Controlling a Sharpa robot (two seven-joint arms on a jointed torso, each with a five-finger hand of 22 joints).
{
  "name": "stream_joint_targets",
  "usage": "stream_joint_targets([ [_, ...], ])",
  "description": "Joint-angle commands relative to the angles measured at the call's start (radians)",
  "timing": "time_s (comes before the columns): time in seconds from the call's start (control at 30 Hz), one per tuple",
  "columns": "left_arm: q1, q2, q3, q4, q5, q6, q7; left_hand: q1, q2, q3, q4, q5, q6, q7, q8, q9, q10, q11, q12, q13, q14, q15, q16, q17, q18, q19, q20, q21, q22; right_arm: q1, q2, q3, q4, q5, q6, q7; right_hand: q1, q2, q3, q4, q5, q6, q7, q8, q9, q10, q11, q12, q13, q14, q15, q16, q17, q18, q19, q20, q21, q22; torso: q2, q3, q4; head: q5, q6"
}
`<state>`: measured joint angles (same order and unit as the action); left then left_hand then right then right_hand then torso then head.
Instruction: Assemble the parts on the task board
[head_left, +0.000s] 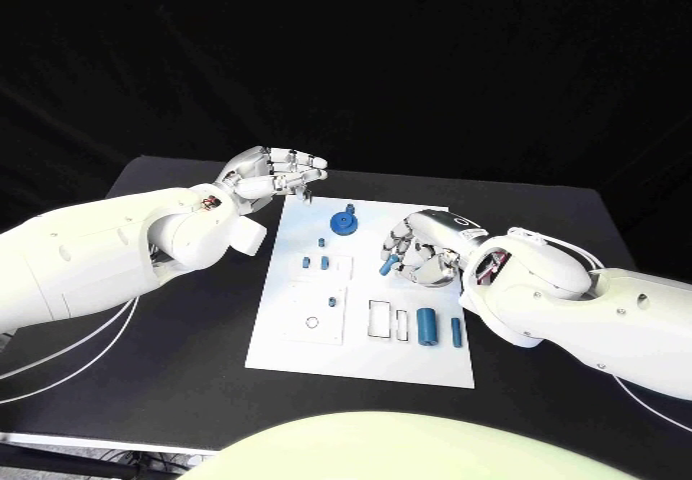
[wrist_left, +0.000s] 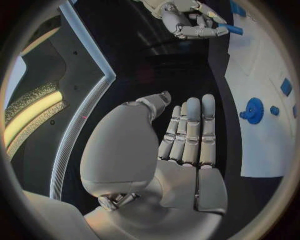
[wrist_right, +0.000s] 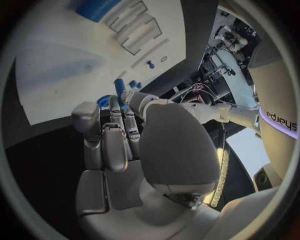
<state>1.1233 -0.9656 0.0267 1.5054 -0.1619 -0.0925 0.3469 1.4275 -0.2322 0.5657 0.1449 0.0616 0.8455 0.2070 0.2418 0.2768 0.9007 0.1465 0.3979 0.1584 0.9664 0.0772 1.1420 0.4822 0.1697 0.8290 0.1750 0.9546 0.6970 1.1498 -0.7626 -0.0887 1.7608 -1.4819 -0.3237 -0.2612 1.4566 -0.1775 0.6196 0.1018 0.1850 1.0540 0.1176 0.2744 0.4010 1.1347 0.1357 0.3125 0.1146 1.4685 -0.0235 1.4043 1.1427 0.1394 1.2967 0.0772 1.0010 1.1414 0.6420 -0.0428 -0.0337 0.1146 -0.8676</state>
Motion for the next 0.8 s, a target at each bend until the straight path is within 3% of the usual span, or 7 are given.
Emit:
stream_joint_targets([
  [0.03,0.000,0.003,0.001,0.001,0.005,0.015,0.005,0.000,0.012,-0.004,0.000,0.002,-0.009,-0.001,-0.005,-0.001,-0.008,0.002,0.006,-0.002,-0.006,0.001,-0.007,-0.001,0.015,0.007,0.002,-0.006,-0.001,-0.001,0.019,0.000,0.019,0.030,0.010,0.007,-0.001,0.004,-0.001,-0.005,0.002,0.006,0.002,0.005,0.003,0.092,-0.090,0.000,0.001,0.022,-0.006,0.003,-0.001,-0.016,0.003,-0.003,-0.001,0.000,0.000,0.0020,-0.0002,0.007,-0.002],
  [0.3,0.000,0.010,0.001,-0.003,0.006,0.015,0.005,0.000,0.012,-0.004,0.000,0.002,-0.009,-0.001,-0.005,-0.001,-0.008,0.002,0.006,-0.002,-0.006,0.001,-0.007,-0.001,0.015,0.007,0.002,-0.006,-0.001,-0.024,0.105,-0.003,0.011,-0.005,0.025,0.023,-0.002,0.003,0.000,-0.007,0.002,0.006,0.002,0.005,0.004,0.092,-0.090,-0.001,0.002,0.021,-0.006,0.001,-0.005,-0.015,0.000,-0.003,-0.006,-0.004,-0.001,0.0013,0.0016,0.027,-0.005],
  [0.5,0.000,0.017,0.000,-0.006,0.006,0.015,0.004,0.000,0.012,-0.004,0.000,0.002,-0.009,-0.001,-0.005,-0.001,-0.008,0.002,0.006,-0.002,-0.006,0.001,-0.007,-0.001,0.015,0.007,0.002,-0.006,-0.001,-0.056,0.179,-0.010,-0.011,-0.053,0.029,0.036,-0.002,0.003,0.001,-0.009,0.002,0.006,0.002,0.005,0.005,0.092,-0.090,-0.002,0.002,0.020,-0.006,0.000,-0.008,-0.014,-0.002,-0.003,-0.010,-0.007,0.002,0.0016,0.0052,0.031,-0.004],
  [0.7,0.000,0.022,0.000,-0.008,0.007,0.015,0.004,0.000,0.012,-0.004,0.000,0.002,-0.009,-0.001,-0.005,-0.001,-0.008,0.002,0.006,-0.002,-0.006,0.001,-0.007,-0.001,0.015,0.007,0.002,-0.006,-0.001,-0.082,0.231,-0.013,-0.046,-0.074,0.035,0.035,-0.002,0.002,0.001,-0.010,0.002,0.005,0.003,0.005,0.005,0.092,-0.089,-0.002,0.003,0.020,-0.006,-0.001,-0.009,-0.014,-0.003,-0.003,-0.011,-0.007,0.001,0.0015,0.0005,0.047,-0.005],
  [0.8,0.000,0.026,0.000,-0.008,0.008,0.016,0.004,0.000,0.012,-0.004,0.000,0.002,-0.009,-0.001,-0.005,-0.001,-0.008,0.002,0.006,-0.002,-0.006,0.001,-0.007,-0.001,0.015,0.007,0.002,-0.006,-0.001,-0.092,0.249,-0.015,-0.063,-0.081,0.039,0.033,-0.003,0.002,0.001,-0.010,0.002,0.005,0.003,0.006,0.005,0.092,-0.089,-0.002,0.003,0.020,-0.006,-0.001,-0.009,-0.014,-0.004,-0.003,-0.013,-0.008,0.001,0.0009,0.0023,0.049,-0.005],
])
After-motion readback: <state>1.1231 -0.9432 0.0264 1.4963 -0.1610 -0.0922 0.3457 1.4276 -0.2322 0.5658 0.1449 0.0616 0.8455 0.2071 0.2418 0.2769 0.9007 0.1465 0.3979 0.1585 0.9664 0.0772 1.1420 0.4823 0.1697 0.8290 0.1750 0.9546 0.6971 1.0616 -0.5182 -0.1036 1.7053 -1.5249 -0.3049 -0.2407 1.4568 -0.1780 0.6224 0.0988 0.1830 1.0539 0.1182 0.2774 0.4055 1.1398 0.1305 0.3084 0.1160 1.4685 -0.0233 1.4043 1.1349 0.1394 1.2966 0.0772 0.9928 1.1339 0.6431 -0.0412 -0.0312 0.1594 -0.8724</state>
